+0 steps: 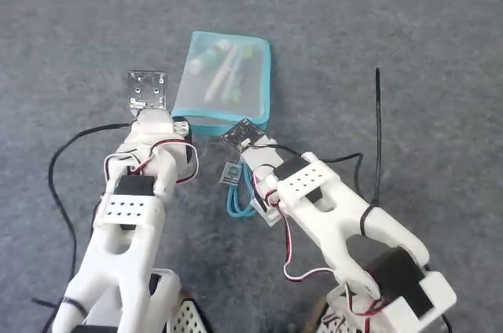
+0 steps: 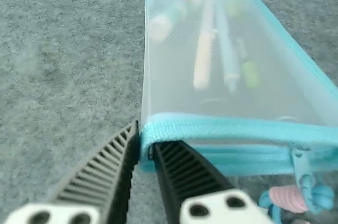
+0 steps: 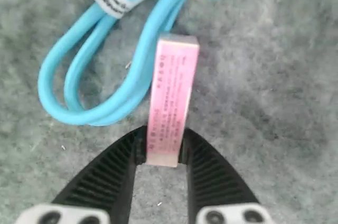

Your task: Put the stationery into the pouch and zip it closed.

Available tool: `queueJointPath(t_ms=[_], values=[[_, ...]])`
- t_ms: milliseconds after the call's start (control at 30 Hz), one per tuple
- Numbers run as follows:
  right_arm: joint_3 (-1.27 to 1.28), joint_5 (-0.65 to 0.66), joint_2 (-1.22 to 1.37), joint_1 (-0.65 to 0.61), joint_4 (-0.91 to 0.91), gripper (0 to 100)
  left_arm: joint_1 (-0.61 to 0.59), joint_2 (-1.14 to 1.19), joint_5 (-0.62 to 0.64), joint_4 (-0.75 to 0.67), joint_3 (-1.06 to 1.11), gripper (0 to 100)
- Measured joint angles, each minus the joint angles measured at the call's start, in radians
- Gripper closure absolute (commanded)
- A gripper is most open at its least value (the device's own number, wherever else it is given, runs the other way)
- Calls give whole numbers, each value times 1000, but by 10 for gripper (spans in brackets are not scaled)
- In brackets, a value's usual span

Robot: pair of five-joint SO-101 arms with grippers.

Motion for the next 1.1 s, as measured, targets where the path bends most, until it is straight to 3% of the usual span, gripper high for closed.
queueJointPath(t_ms=[267, 533, 833, 1100], values=[[-72, 0, -17, 133, 110, 991, 0, 0, 0, 0, 0, 989], [-130, 23, -321, 152, 279, 991, 8, 0, 0, 0, 0, 989], [-416, 44, -371, -49, 497, 991, 152, 0, 0, -29, 0, 989], [-566, 43, -66, -49, 503, 991, 164, 2, 8, -29, 0, 989]])
